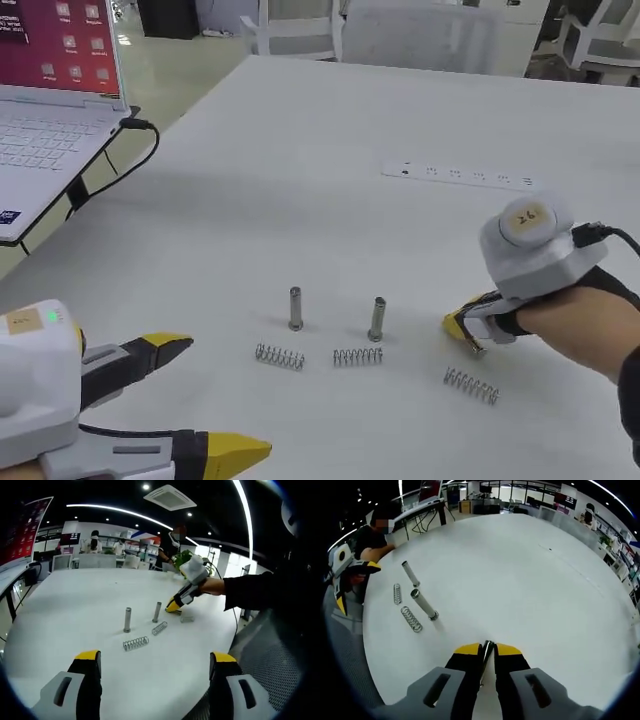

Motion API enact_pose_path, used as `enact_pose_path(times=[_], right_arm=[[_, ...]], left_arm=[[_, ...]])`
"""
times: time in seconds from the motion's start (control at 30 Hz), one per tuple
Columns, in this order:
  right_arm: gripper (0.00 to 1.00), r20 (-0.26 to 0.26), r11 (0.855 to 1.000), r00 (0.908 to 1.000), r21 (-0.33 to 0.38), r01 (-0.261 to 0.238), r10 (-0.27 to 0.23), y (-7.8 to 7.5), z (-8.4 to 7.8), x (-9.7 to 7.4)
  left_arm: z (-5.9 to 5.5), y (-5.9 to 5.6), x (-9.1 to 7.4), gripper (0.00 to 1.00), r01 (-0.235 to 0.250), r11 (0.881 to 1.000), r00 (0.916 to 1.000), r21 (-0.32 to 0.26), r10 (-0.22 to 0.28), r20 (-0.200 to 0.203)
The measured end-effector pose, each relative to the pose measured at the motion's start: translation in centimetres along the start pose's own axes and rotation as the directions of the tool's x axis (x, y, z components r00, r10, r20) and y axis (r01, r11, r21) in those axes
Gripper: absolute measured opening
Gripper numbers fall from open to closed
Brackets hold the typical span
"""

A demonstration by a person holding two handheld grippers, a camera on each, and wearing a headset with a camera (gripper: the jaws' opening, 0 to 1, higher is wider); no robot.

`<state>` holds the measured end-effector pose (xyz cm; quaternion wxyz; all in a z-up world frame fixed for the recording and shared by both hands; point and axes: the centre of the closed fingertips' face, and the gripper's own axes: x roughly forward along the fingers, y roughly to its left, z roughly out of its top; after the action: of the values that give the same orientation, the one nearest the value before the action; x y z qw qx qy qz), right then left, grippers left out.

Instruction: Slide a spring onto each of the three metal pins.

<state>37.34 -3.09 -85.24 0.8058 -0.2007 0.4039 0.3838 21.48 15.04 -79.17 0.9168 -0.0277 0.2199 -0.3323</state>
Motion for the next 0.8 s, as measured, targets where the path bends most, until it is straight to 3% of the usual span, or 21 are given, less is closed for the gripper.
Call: enact_pose_path(times=[0.8], right_arm=[[0.06,-0.011,0.994,0.9999,0.107,-0.002,0.003,0.36,0.14,-0.25]], left_arm=[[0.0,-0.09,-0.06,0.86,0.003,1.0,1.0,0.002,-0.003,0.003]])
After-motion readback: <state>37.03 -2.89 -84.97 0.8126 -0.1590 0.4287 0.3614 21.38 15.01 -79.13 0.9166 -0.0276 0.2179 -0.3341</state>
